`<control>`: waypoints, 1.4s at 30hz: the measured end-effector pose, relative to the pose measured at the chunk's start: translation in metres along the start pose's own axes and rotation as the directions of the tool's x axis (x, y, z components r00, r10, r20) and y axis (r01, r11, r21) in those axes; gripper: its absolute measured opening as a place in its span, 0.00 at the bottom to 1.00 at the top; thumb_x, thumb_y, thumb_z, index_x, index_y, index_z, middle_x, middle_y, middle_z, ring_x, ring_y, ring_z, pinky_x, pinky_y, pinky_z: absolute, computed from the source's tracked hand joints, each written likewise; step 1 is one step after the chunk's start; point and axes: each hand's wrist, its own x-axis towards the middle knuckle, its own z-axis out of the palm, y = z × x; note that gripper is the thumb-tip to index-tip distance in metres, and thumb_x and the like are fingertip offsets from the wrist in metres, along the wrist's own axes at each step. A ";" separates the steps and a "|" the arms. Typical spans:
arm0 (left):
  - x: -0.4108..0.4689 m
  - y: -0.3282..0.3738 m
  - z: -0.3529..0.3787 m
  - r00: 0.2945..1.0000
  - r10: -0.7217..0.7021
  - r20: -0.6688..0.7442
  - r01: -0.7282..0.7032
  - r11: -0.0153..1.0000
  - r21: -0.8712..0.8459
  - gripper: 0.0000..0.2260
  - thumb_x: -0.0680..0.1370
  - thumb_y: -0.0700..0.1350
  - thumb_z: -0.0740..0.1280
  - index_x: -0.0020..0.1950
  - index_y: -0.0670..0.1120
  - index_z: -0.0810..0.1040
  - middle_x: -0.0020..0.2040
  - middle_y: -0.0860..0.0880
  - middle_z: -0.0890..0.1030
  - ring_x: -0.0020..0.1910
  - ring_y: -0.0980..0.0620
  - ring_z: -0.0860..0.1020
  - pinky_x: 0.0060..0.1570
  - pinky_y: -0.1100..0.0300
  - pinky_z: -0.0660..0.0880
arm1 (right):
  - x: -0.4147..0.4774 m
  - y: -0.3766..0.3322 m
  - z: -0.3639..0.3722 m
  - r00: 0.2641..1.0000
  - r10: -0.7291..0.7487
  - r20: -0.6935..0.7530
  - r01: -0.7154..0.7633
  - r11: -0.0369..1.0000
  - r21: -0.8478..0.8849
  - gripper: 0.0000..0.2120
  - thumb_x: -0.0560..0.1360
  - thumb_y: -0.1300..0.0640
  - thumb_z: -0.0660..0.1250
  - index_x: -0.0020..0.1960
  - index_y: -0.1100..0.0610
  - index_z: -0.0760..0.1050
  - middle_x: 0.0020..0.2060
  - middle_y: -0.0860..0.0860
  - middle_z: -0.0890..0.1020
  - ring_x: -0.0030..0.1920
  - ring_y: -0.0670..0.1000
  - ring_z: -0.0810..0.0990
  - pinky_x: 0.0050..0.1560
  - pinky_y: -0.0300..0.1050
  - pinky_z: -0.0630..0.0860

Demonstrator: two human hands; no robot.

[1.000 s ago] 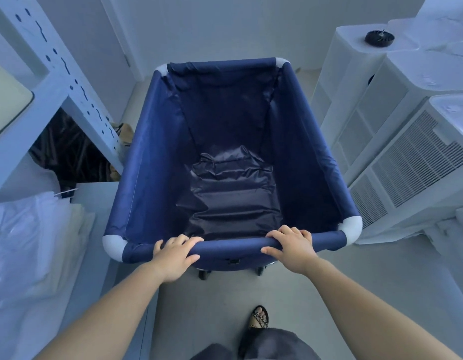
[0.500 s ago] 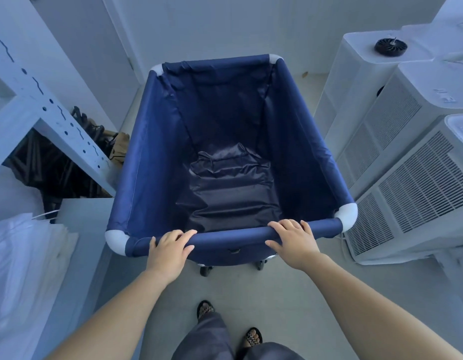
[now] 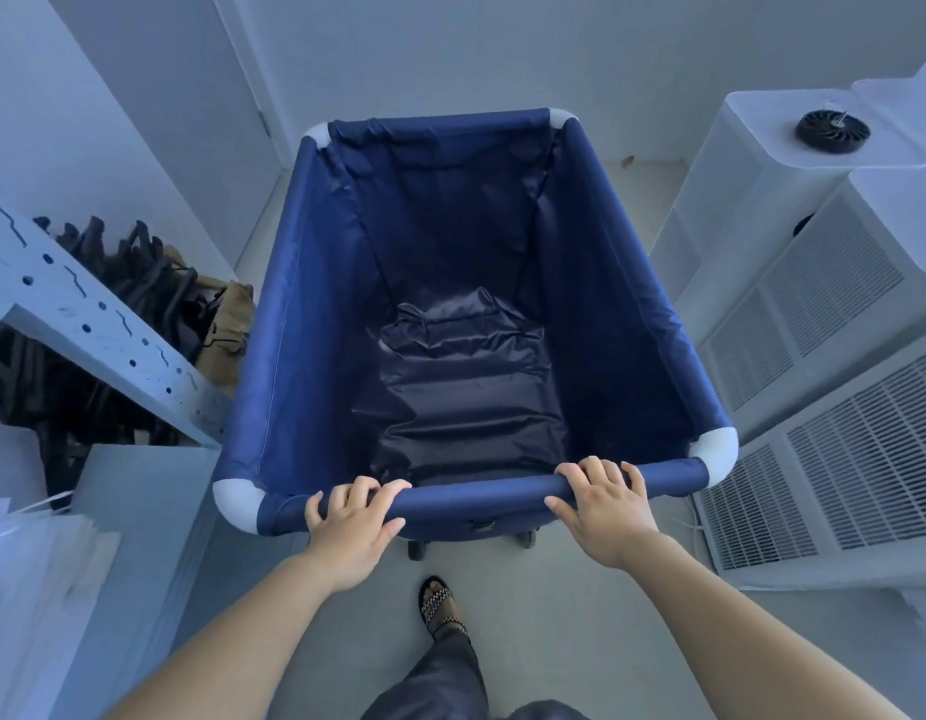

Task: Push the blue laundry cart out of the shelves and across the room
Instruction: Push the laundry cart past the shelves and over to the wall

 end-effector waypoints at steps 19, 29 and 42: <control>0.198 -0.011 -0.092 0.995 -0.002 -0.099 0.009 0.998 0.065 0.19 0.77 0.63 0.55 0.66 0.59 0.64 0.59 0.55 0.70 0.60 0.49 0.67 0.64 0.49 0.57 | 0.211 0.008 -0.079 0.997 -0.014 0.081 0.021 0.995 -0.095 0.23 0.78 0.37 0.46 0.67 0.47 0.60 0.59 0.49 0.69 0.61 0.53 0.68 0.68 0.54 0.54; 0.280 0.012 -0.137 0.984 -0.001 -0.179 0.013 0.998 0.068 0.19 0.80 0.54 0.57 0.72 0.58 0.61 0.67 0.57 0.69 0.67 0.52 0.66 0.70 0.39 0.56 | 0.321 0.029 -0.129 0.974 -0.054 0.218 0.070 0.995 -0.065 0.28 0.75 0.31 0.49 0.66 0.48 0.64 0.59 0.52 0.73 0.60 0.56 0.69 0.63 0.52 0.61; 0.395 0.006 -0.186 0.974 -0.104 0.200 0.094 0.994 0.061 0.29 0.75 0.62 0.58 0.70 0.56 0.49 0.71 0.49 0.54 0.73 0.45 0.49 0.69 0.31 0.40 | 0.430 0.030 -0.162 0.967 -0.046 0.249 0.089 0.983 -0.164 0.28 0.75 0.32 0.46 0.66 0.51 0.61 0.58 0.53 0.70 0.57 0.56 0.70 0.61 0.52 0.63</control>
